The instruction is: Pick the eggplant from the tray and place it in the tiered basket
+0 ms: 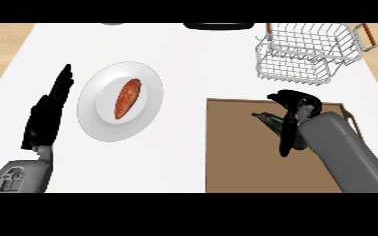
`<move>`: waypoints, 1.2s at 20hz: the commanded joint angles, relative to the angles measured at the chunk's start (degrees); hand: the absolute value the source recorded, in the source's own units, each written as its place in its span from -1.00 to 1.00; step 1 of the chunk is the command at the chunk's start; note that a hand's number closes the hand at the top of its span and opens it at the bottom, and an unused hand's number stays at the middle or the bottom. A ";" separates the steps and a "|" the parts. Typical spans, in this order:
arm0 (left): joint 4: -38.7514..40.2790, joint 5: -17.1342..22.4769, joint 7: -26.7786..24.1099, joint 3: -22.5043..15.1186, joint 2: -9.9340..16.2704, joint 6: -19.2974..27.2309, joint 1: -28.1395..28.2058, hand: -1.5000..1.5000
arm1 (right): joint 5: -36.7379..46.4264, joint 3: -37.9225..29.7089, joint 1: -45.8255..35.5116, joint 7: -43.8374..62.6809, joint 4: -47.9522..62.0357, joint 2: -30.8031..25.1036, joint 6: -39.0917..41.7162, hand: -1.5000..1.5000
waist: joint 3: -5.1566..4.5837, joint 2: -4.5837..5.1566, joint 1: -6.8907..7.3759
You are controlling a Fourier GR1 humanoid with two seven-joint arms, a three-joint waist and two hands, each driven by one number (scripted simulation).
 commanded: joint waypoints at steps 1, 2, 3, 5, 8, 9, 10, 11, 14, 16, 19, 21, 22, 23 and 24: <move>-3.53 0.05 3.27 0.07 -0.46 -1.34 0.66 0.00 | 4.12 -0.23 -1.40 -1.14 6.97 4.64 -1.22 -1.00 | 0.02 0.05 0.37; -2.21 -0.90 2.80 0.37 -0.83 -1.30 -0.73 0.00 | 4.70 -2.10 -1.36 -0.90 6.07 4.19 0.08 -1.00 | 0.01 0.02 0.12; -1.09 -2.86 3.74 -0.82 -2.57 1.08 -3.11 0.00 | 4.79 -1.74 -0.88 0.32 4.81 5.25 -0.14 -1.00 | 0.01 0.02 -0.03; 0.75 -2.14 -0.25 0.49 -2.57 -0.10 -0.96 0.00 | 4.30 -3.72 0.03 0.40 3.03 3.06 3.50 -1.00 | 0.00 0.00 -0.10; -2.35 -1.60 0.22 0.98 -1.46 -0.94 2.06 0.00 | 5.22 -2.38 -0.15 -4.30 10.08 5.02 2.29 1.00 | 0.02 0.12 0.45; -1.95 -0.73 0.46 1.13 -1.11 -1.82 1.57 0.00 | 2.10 -1.94 0.69 -0.94 6.51 4.46 8.34 1.00 | -0.01 0.00 0.12; -0.97 -1.80 -0.86 0.23 -2.59 -0.35 1.36 0.00 | 2.29 -0.09 1.66 -3.89 6.70 6.38 7.67 1.00 | -0.01 0.11 0.17; -0.88 -1.33 0.79 1.44 -0.82 -1.34 0.43 0.00 | 4.08 2.37 2.91 -7.59 3.06 2.98 9.43 1.00 | 0.00 -0.01 -0.16; -3.16 -1.26 4.29 1.32 -1.04 -1.69 -1.75 0.00 | 8.62 3.64 1.16 -12.93 2.62 -0.23 7.85 1.00 | 0.03 0.01 0.04; -2.18 -3.50 1.74 -0.44 -3.55 0.38 0.36 0.00 | 9.13 3.52 3.74 -11.03 1.26 2.58 6.02 1.00 | 0.01 -0.04 -0.18; -3.32 -3.70 2.33 -0.70 -3.70 0.10 0.16 0.00 | 6.18 -2.78 2.30 -7.55 2.81 5.21 3.67 1.00 | 0.01 -0.05 -0.16; -0.41 -3.56 0.16 0.92 -2.51 -0.59 -0.13 0.00 | 4.06 -5.68 1.41 -2.93 -0.05 5.99 5.97 1.00 | -0.03 -0.08 -0.41; -1.54 -2.06 -1.08 1.87 -2.23 -1.65 2.31 0.00 | 3.54 -5.86 4.99 -4.28 -3.63 4.16 6.53 1.00 | -0.03 -0.16 -0.47; -3.51 -1.74 1.66 2.30 -0.96 -2.47 1.61 0.00 | 6.57 -4.63 0.83 -1.51 -0.28 11.61 -1.36 1.00 | 0.00 -0.07 0.19; -1.40 -0.94 0.75 2.13 -0.92 -3.53 1.08 0.00 | 8.74 -2.65 0.24 2.34 -4.41 16.64 -7.29 1.00 | -0.05 -0.23 -0.05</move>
